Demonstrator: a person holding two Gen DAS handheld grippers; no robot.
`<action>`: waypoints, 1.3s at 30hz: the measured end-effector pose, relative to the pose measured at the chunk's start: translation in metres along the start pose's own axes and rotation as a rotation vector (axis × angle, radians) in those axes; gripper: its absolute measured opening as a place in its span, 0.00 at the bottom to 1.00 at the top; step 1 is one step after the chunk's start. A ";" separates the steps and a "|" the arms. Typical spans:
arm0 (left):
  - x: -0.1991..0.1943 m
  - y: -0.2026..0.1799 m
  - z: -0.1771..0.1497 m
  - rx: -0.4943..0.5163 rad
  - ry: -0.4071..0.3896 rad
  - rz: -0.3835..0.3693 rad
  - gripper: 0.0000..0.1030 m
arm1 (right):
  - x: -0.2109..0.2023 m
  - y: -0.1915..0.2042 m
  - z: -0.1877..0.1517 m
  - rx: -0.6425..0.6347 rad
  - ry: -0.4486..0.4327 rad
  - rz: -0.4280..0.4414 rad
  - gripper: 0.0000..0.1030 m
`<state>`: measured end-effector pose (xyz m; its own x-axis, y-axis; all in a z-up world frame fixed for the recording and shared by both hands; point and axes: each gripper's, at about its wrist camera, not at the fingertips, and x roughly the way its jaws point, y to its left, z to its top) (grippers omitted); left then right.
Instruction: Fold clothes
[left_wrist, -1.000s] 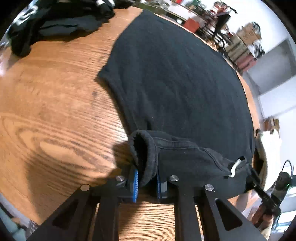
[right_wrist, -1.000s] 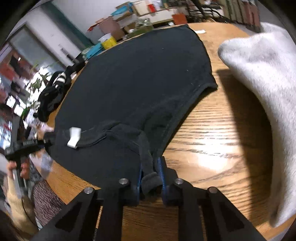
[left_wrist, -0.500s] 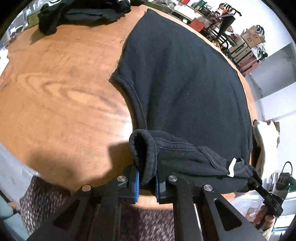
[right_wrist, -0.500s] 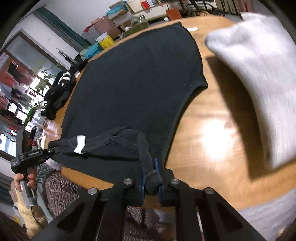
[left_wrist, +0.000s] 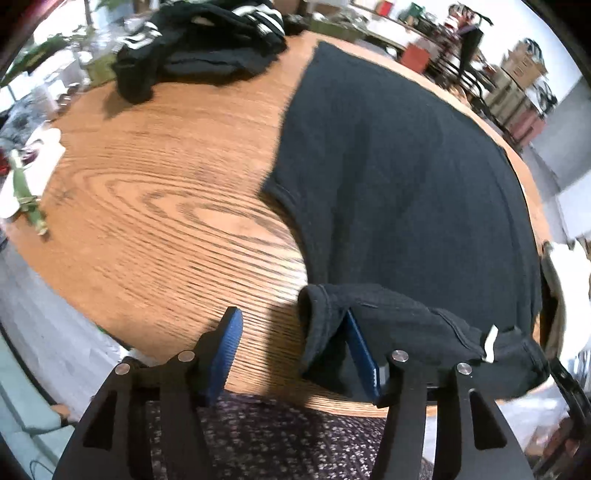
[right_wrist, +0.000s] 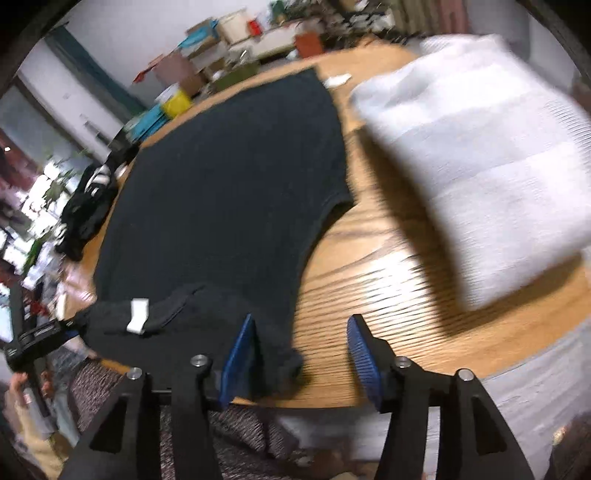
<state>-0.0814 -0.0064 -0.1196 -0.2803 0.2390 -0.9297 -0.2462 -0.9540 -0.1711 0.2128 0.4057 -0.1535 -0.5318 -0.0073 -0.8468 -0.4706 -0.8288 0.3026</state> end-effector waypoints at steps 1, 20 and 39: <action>-0.005 -0.003 0.000 0.004 -0.016 -0.030 0.57 | -0.008 0.005 -0.001 -0.025 -0.026 0.036 0.53; 0.015 0.019 -0.026 0.086 0.040 0.046 0.29 | 0.065 0.025 -0.001 -0.134 0.086 0.059 0.25; -0.050 0.034 -0.028 0.085 -0.004 -0.282 0.52 | 0.040 0.064 -0.001 -0.217 0.109 0.200 0.38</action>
<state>-0.0495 -0.0563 -0.0884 -0.1935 0.4935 -0.8479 -0.3921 -0.8312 -0.3943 0.1625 0.3517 -0.1689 -0.5143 -0.2325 -0.8255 -0.1964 -0.9050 0.3773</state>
